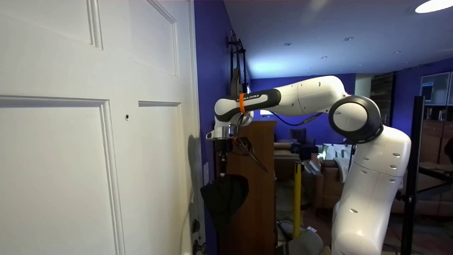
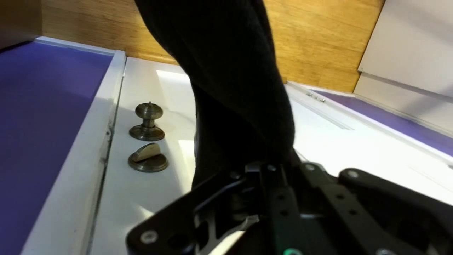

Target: Hang the head sock on the door

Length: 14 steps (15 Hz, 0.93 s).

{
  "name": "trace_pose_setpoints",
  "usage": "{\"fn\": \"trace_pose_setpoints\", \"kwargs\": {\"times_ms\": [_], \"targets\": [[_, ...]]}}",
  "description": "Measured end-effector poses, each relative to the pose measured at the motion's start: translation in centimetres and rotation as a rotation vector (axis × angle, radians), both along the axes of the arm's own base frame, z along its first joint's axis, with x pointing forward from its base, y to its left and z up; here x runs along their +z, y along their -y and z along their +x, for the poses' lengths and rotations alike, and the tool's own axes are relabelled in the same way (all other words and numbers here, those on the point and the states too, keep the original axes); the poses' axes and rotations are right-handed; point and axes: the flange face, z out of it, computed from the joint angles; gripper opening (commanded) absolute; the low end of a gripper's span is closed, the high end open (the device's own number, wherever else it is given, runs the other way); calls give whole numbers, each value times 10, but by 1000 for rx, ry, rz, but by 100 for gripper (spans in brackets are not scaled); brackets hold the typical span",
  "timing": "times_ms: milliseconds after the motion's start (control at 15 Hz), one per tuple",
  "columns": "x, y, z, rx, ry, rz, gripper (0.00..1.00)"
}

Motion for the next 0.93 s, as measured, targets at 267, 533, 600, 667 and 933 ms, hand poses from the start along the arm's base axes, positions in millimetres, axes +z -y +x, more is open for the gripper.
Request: {"fn": "trace_pose_setpoints", "kwargs": {"times_ms": [267,533,600,667,933], "targets": [[-33,-50,1,76,-28,-7,2],[-66,-98,2,135,18,-17,2],[-75,-111,3,146,37,-15,2],[-84,-124,3,161,52,-15,2],[-108,-172,-8,247,44,-7,6]]}}
